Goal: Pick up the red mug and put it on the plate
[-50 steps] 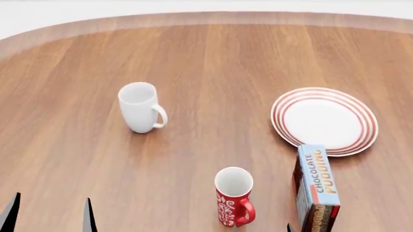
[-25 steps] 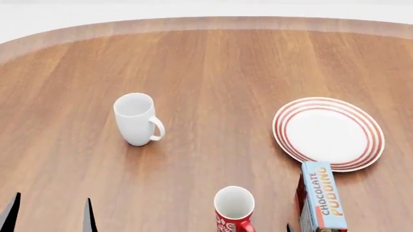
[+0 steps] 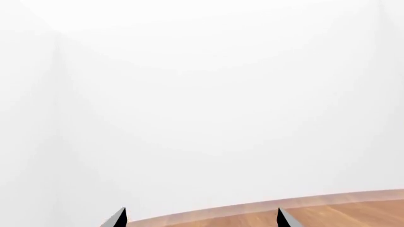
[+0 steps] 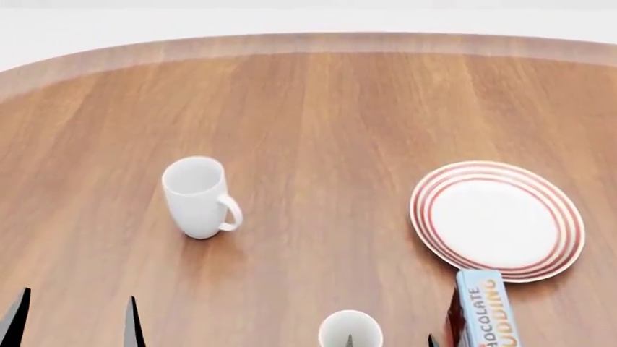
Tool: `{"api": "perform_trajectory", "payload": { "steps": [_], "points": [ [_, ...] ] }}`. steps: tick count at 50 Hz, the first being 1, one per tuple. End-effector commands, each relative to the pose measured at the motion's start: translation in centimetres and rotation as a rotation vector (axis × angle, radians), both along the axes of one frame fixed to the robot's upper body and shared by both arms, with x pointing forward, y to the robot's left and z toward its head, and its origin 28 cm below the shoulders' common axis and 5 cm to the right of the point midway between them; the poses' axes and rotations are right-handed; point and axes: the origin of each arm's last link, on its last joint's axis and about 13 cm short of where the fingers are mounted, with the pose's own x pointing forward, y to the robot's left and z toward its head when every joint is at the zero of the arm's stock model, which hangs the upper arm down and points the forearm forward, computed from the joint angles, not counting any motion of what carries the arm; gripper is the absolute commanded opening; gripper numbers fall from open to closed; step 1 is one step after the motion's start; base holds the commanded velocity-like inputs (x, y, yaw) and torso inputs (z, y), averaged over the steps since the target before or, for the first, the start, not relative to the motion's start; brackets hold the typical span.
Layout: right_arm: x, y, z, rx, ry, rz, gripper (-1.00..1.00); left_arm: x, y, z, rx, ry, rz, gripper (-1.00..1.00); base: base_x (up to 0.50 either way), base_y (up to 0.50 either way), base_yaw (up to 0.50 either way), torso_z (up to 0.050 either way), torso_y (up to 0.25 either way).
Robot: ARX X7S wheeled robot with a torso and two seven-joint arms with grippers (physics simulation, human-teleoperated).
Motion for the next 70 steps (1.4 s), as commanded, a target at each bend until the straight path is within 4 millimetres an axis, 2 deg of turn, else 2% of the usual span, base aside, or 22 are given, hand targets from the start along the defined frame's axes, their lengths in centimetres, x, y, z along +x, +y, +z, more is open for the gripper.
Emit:
{"api": "perform_trajectory", "payload": {
  "steps": [1,70],
  "points": [
    [-0.04,0.02,0.03,0.000,0.000,0.000,1.00,0.00,0.00,0.00,0.001,-0.001,0.000,1.00,0.15,0.00,0.00,0.000,0.000],
    [0.03,-0.01,-0.05,0.001,-0.002,-0.002,1.00,0.01,0.01,0.00,0.004,-0.007,0.005,1.00,0.15,0.00,0.00,0.000,0.000]
  ]
}}
